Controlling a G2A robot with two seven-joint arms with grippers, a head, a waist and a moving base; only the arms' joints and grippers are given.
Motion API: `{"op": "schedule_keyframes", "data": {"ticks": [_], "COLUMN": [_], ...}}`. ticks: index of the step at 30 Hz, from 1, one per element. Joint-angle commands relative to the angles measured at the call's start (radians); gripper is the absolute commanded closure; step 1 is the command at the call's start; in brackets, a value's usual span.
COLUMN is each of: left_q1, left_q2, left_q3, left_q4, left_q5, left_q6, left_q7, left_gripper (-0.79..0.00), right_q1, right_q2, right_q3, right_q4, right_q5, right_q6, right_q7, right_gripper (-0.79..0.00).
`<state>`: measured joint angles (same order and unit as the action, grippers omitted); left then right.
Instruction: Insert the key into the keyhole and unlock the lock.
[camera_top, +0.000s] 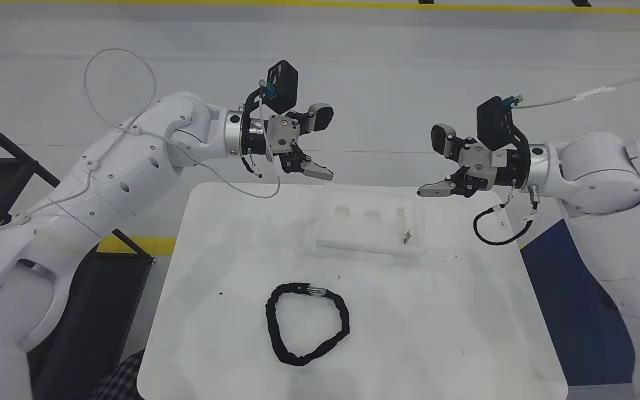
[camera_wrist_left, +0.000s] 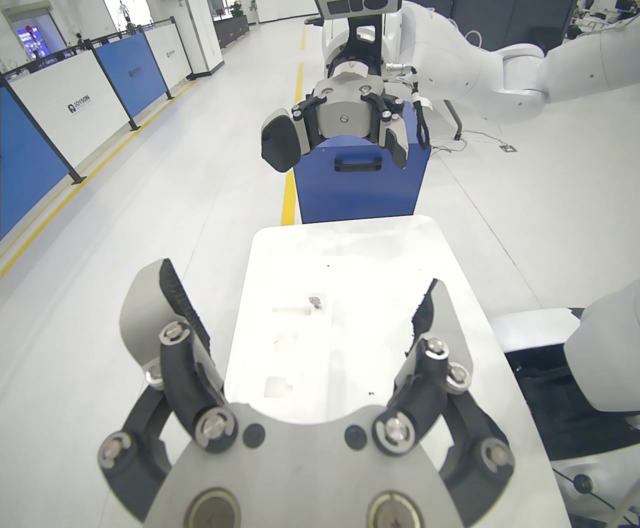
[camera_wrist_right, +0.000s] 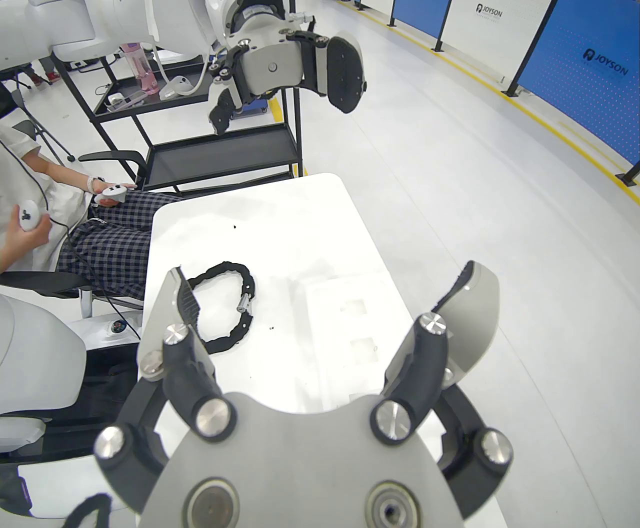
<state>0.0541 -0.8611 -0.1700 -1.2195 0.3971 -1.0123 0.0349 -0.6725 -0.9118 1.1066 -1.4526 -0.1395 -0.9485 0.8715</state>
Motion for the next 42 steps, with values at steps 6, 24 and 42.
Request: {"op": "schedule_keyframes", "data": {"ticks": [6, 24, 42], "left_q1": [0.000, 0.000, 0.000], "left_q2": [0.000, 0.000, 0.000], "left_q3": [0.000, 0.000, 0.000], "left_q4": [0.000, 0.000, 0.000], "left_q5": [0.000, 0.000, 0.000], "left_q6": [0.000, 0.000, 0.000], "left_q7": [0.000, 0.000, 0.000], "left_gripper": [-0.784, -0.785, -0.785], "right_q1": [0.000, -0.026, 0.103], "right_q2": [0.000, -0.014, -0.099], "right_q3": [0.000, -0.065, -0.296], "right_q4": [0.000, 0.082, 0.371], "right_q5": [0.000, -0.063, -0.210], "right_q6": [0.000, 0.091, 0.358], "right_q7": [0.000, -0.060, -0.021], "right_gripper": [-0.785, -0.785, -0.785]}}
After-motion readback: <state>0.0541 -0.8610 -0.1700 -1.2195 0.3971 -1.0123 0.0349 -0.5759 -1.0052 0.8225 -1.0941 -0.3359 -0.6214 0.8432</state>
